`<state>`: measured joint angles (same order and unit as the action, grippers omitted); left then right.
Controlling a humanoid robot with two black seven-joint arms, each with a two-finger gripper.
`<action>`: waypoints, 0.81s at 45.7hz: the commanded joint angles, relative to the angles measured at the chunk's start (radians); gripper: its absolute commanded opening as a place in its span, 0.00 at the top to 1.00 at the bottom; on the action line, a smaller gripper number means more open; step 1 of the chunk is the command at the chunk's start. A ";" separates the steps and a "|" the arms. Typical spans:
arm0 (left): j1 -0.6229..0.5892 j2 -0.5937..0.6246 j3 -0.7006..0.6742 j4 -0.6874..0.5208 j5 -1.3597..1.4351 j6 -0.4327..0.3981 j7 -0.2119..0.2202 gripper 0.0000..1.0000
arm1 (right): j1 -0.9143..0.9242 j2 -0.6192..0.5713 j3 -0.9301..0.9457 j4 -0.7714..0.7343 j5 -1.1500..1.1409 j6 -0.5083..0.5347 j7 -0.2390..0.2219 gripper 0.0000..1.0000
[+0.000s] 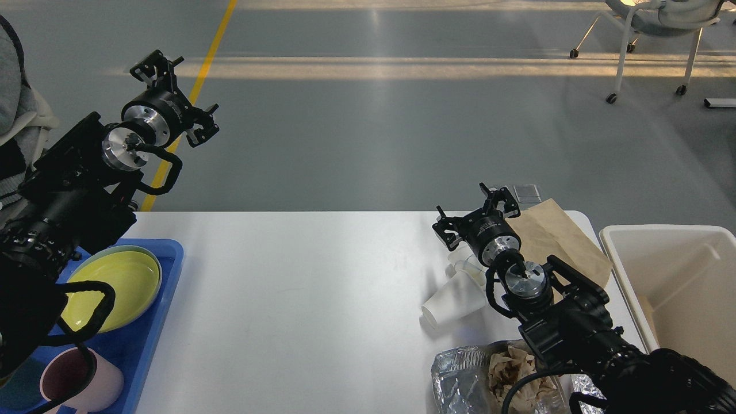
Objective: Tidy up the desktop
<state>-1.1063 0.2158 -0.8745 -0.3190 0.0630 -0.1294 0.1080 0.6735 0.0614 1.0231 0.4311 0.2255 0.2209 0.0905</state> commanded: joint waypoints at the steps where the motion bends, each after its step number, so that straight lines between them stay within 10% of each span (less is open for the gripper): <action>1: -0.001 -0.024 -0.003 0.000 0.000 0.001 -0.001 0.04 | 0.000 0.000 0.000 0.001 0.000 0.000 0.000 0.00; 37: 0.016 -0.110 -0.038 -0.003 -0.009 -0.018 0.001 0.01 | 0.000 0.000 0.000 0.000 0.000 0.000 0.000 0.00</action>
<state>-1.0936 0.1147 -0.9125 -0.3235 0.0548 -0.1489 0.1099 0.6735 0.0614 1.0231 0.4312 0.2255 0.2209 0.0905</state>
